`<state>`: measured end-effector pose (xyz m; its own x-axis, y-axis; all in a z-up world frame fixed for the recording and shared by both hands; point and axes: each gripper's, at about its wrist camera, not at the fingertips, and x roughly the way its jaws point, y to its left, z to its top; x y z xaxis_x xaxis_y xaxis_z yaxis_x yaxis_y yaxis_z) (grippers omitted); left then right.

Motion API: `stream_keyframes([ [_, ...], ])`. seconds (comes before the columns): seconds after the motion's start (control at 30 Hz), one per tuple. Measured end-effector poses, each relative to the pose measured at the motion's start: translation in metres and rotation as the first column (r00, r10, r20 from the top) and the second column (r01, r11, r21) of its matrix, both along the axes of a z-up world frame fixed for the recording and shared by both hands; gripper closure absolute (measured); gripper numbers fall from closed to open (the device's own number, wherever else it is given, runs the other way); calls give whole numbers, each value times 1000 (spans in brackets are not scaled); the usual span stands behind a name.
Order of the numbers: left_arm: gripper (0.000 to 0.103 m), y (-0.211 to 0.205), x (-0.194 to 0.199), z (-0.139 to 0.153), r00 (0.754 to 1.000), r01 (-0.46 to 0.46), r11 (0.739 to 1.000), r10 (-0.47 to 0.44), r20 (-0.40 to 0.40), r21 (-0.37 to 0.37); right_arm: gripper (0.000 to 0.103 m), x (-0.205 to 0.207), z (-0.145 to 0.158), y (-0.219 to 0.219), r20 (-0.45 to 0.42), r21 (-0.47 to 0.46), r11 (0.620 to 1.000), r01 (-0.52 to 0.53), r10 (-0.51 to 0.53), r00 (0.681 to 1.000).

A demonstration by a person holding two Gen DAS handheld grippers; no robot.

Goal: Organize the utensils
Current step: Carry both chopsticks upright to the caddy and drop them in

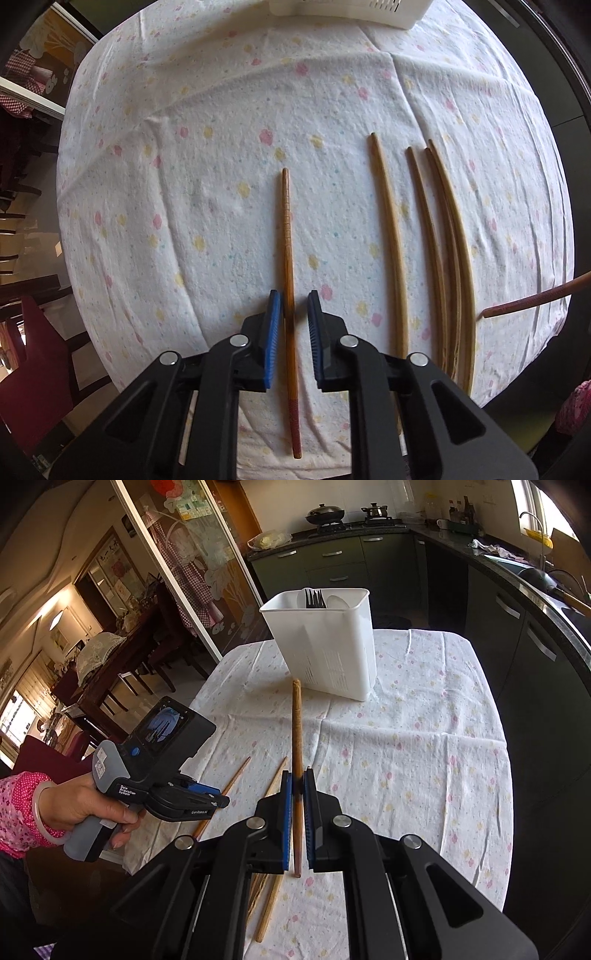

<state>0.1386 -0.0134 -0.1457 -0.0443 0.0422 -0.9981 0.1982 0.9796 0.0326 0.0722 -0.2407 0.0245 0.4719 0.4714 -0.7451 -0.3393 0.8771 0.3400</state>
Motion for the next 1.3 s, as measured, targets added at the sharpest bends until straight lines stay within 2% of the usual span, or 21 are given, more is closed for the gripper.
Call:
stream_keyframes([
  [0.07, 89, -2, 1, -2, 1000, 2, 1000, -2, 2, 3, 96, 0, 1, -2, 2, -2, 1000, 5, -5, 1000],
  [0.17, 96, -8, 0, 0, 1000, 14, 1000, -14, 11, -3, 96, 1, 2, -6, -1, 2, 1000, 12, -12, 1000],
  [0.27, 97, -13, -2, 2, 999, 24, 1000, -24, 43, 1, 96, 0, 4, -7, 1, 6, 1000, 12, -12, 1000],
  [0.37, 97, -14, -2, 13, 997, 15, 1000, -13, 71, -26, 96, -1, 8, -9, 6, 11, 1000, 14, -14, 1000],
  [0.57, 97, -11, -7, 63, 982, 29, 996, -11, 190, -90, 96, -1, 16, -16, 21, 15, 1000, 26, -26, 999],
  [0.8, 97, 2, -10, 122, 945, 42, 988, 9, 326, -147, 96, -4, 32, -20, 59, 17, 999, 34, -35, 998],
  [1.0, 97, 8, -5, 161, 915, 51, 981, 30, 402, -189, 96, -4, 47, -20, 92, 19, 999, 31, -33, 995],
  [1.1, 97, 3, 2, 187, 892, 56, 974, 49, 449, -219, 96, 1, 61, -20, 121, 19, 999, 40, -42, 992],
  [1.17, 97, 1, 8, 210, 866, 62, 970, 66, 496, -236, 96, 8, 74, -20, 150, 19, 999, 50, -52, 987],
  [1.23, 97, -3, 17, 235, 829, 79, 963, 81, 553, -259, 96, 17, 91, -20, 188, 23, 998, 63, -66, 980],
  [1.3, 97, -9, 26, 261, 779, 95, 959, 96, 620, -268, 96, 28, 108, -20, 224, 37, 996, 78, -84, 971],
])
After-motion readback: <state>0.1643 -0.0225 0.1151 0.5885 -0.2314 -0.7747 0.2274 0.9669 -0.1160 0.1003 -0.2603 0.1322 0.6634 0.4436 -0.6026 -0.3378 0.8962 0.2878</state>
